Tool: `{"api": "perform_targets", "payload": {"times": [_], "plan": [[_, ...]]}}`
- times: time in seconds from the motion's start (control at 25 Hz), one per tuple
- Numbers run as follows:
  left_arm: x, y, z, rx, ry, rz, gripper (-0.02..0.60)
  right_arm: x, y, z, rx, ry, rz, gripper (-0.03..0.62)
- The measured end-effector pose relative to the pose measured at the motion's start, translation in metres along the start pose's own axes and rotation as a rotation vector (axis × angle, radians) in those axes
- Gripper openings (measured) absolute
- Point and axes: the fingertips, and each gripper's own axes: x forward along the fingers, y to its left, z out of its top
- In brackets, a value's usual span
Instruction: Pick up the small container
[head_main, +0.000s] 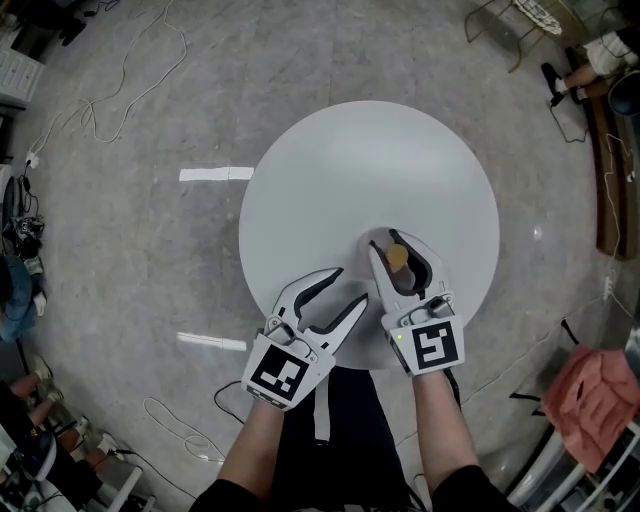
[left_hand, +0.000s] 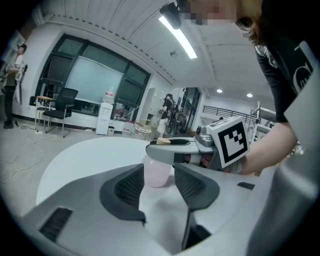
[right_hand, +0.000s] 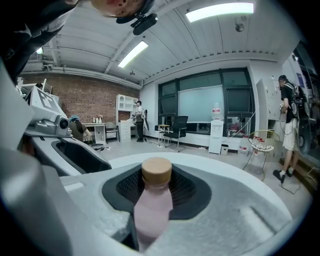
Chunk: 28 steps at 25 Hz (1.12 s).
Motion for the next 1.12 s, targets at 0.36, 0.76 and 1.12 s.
{"api": "perform_targets", "payload": {"times": [0.36, 0.76, 1.12], "plan": [[0.027, 0.0, -0.03, 0.298, 0.259, -0.02, 0.299, -0.007, 0.01, 0.011, 0.003, -0.007, 0.033, 0.126], [0.046, 0.005, -0.03, 0.4, 0.299, -0.036, 0.336, -0.014, 0.022, 0.021, -0.014, -0.003, 0.09, 0.126], [0.051, -0.003, -0.029, 0.422, 0.29, -0.076, 0.345, -0.019, 0.034, 0.028, -0.036, 0.005, 0.146, 0.126]]}}
